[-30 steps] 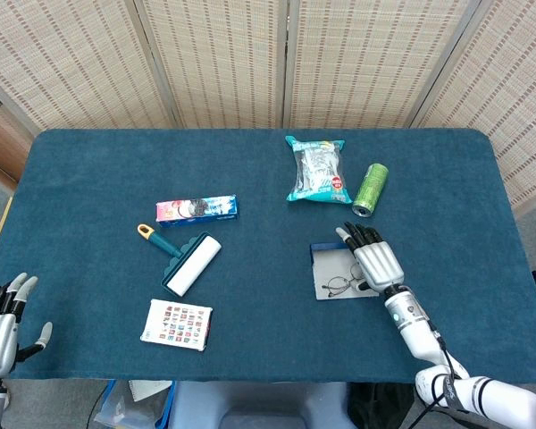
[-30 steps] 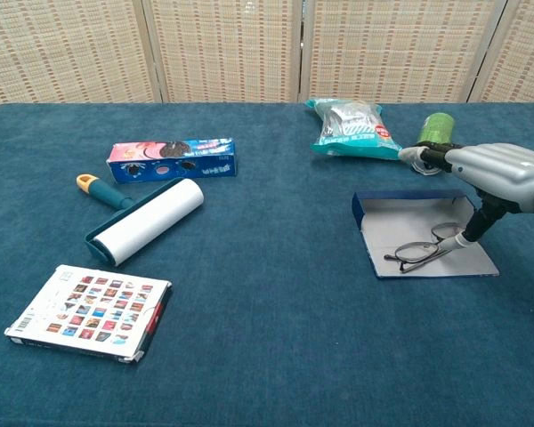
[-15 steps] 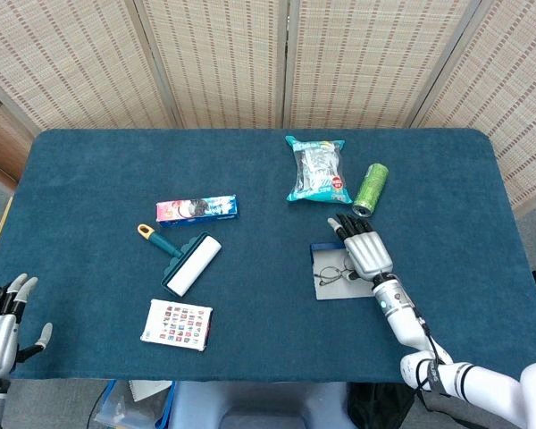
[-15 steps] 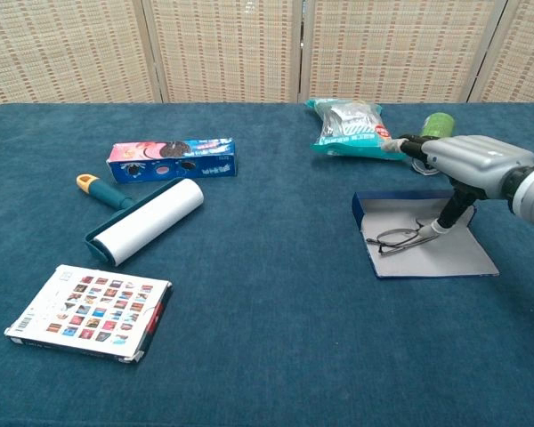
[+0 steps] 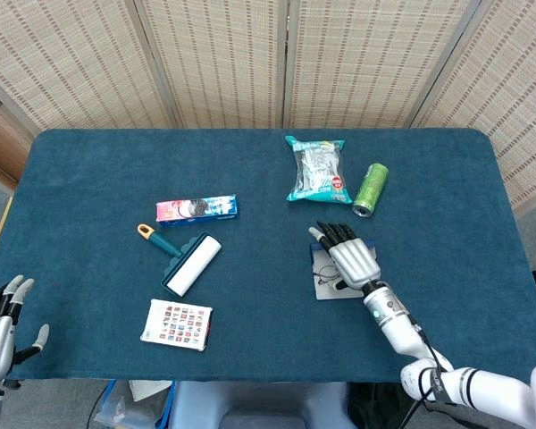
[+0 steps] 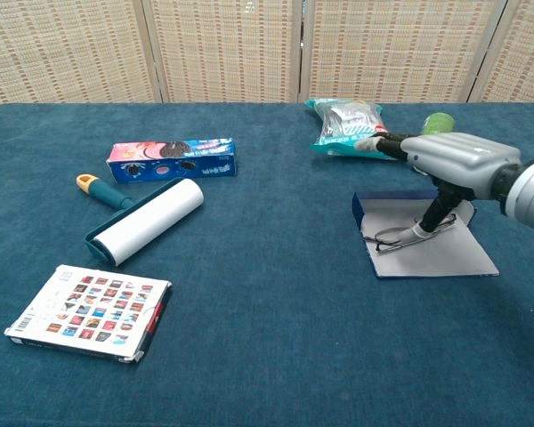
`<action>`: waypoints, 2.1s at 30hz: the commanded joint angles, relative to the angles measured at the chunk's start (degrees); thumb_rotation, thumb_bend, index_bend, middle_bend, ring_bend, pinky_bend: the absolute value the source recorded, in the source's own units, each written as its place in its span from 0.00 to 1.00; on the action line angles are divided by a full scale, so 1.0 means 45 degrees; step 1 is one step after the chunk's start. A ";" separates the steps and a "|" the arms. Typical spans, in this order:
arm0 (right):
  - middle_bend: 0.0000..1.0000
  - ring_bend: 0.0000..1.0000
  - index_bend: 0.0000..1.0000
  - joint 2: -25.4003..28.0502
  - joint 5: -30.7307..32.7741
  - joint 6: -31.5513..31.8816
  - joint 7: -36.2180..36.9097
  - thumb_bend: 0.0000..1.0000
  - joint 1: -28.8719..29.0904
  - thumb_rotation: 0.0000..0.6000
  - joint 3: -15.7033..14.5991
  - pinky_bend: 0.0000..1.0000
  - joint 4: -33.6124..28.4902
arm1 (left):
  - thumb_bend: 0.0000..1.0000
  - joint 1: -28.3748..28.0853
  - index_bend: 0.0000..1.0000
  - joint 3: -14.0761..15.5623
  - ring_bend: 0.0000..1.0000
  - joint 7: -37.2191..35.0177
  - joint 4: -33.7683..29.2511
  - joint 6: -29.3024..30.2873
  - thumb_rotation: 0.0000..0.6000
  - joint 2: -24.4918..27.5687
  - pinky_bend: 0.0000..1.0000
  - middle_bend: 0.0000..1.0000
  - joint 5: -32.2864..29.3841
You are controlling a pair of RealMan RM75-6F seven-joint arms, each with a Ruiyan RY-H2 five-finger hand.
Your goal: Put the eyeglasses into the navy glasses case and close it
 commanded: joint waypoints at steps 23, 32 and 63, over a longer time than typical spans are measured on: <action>0.00 0.00 0.00 -0.1303 0.1775 -0.0949 -0.1298 0.04 0.1322 1.00 0.0386 0.06 0.1719 | 0.35 0.0161 0.10 0.0020 0.07 -0.0332 0.0363 -0.0017 1.00 -0.0083 0.00 0.05 -0.0142; 0.00 0.00 0.00 -0.0377 0.0883 -0.0298 -0.0534 0.04 0.0763 1.00 -0.0190 0.06 0.0668 | 0.35 0.0161 0.10 0.0002 0.07 -0.0470 0.0491 -0.0066 1.00 -0.0110 0.00 0.05 -0.0161; 0.00 0.00 0.00 -0.0845 0.2164 -0.1486 -0.0617 0.04 0.1535 1.00 0.0348 0.05 0.2791 | 0.35 0.0199 0.10 -0.0001 0.07 -0.0359 0.0457 -0.0074 1.00 -0.0178 0.00 0.05 -0.0182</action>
